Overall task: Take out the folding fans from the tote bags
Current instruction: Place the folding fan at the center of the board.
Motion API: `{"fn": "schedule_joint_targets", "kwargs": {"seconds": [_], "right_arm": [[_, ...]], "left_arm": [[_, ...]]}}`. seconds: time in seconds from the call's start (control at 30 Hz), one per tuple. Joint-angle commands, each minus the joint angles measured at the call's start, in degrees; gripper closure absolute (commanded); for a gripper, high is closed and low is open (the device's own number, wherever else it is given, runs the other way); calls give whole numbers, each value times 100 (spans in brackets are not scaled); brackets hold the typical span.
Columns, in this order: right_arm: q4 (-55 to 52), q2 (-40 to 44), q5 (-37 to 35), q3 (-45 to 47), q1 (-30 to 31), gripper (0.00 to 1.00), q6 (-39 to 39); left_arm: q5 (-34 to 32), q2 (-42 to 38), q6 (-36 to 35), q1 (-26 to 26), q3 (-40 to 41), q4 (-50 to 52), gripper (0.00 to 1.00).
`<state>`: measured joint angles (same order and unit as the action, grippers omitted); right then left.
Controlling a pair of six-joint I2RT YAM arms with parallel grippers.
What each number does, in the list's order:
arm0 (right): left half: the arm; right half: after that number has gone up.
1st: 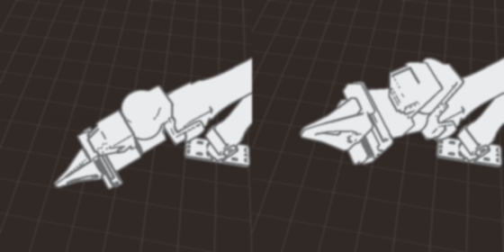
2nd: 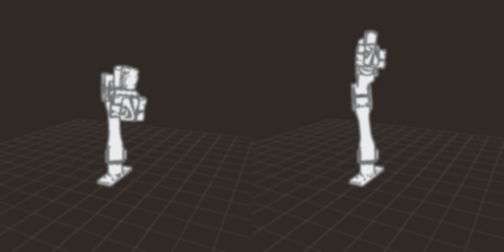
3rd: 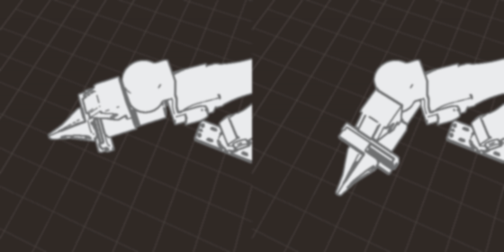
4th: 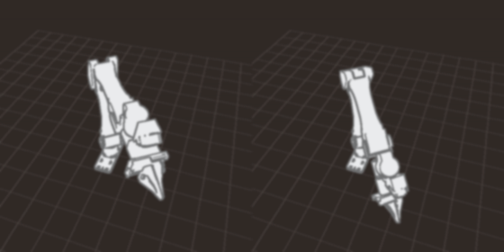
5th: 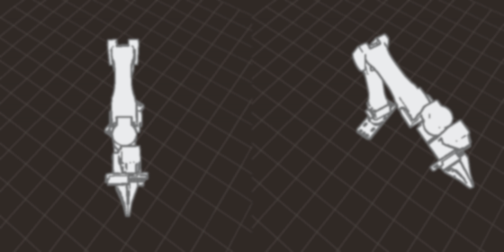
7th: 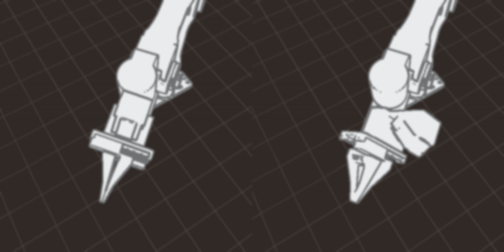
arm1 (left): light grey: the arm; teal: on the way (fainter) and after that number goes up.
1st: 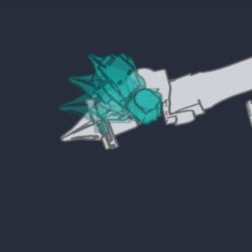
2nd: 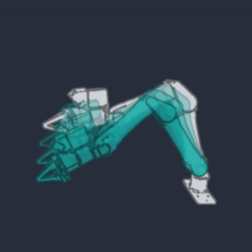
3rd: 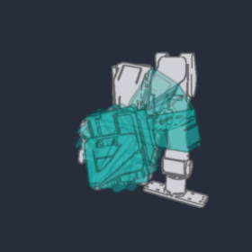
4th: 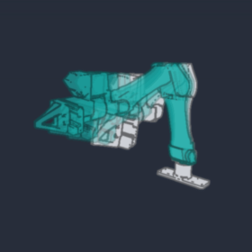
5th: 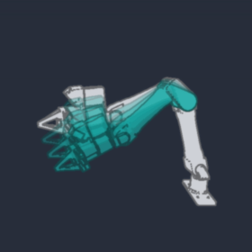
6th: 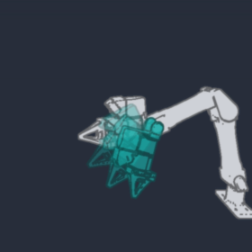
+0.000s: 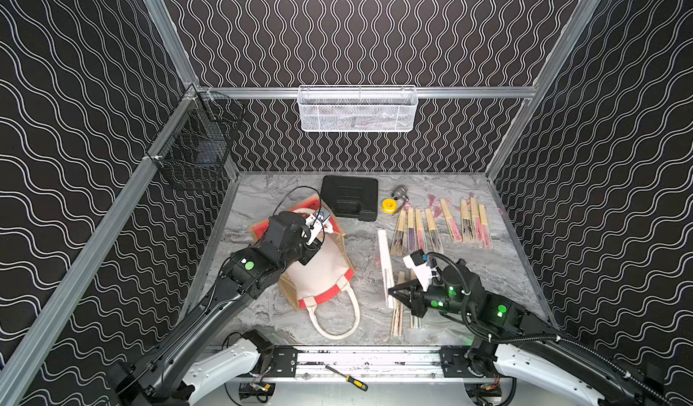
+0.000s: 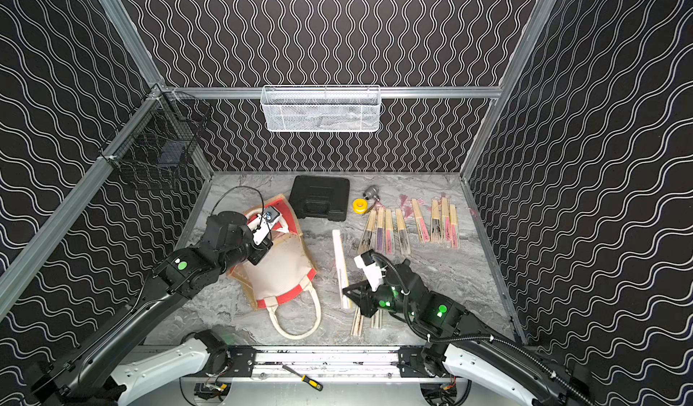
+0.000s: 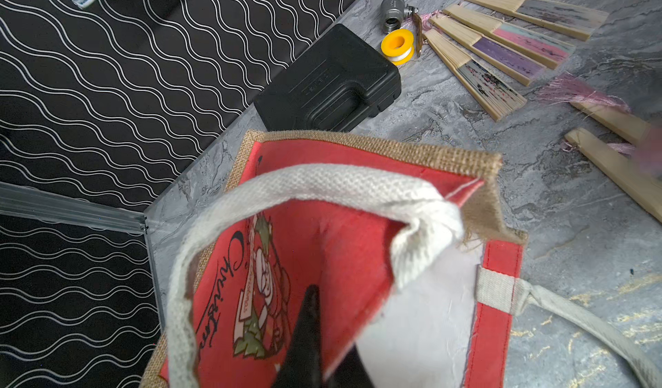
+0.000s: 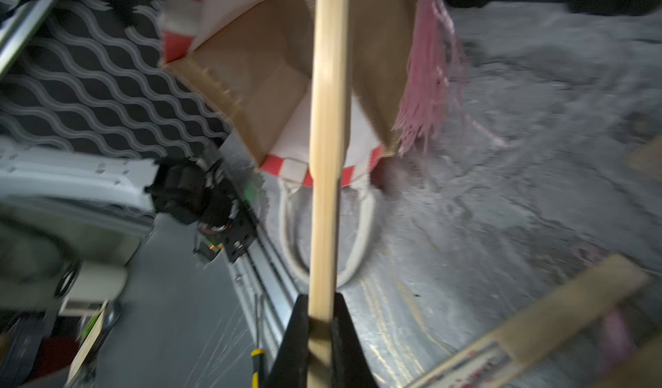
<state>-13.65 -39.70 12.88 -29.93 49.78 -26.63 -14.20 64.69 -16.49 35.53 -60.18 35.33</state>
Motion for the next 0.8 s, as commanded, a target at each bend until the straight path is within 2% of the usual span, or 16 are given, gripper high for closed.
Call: {"fn": "schedule_joint_targets", "kwargs": {"seconds": [0.0, 0.23, 0.33, 0.4, 0.47, 0.77], "right_arm": [[-435, -168, -111, -26, -478, 95, -272], [-992, -446, 412, 142, -1811, 96, -674], [-1271, -550, 579, 279, -2159, 96, -778], [-1395, -651, 577, 300, -2198, 96, -912], [-1664, -793, 203, 254, -2230, 95, -1132], [-2528, -1402, -121, 135, -2254, 95, -1408]], "left_arm": [[4, 8, 43, -9, -9, -120, 100], [0, -1, 41, -4, -2, -123, 100], [14, 0, 40, -9, 1, -119, 100], [25, 0, 36, -2, 15, -125, 100], [58, 30, 31, -4, 17, -120, 100], [39, 0, 21, 3, 33, -120, 100]]}}
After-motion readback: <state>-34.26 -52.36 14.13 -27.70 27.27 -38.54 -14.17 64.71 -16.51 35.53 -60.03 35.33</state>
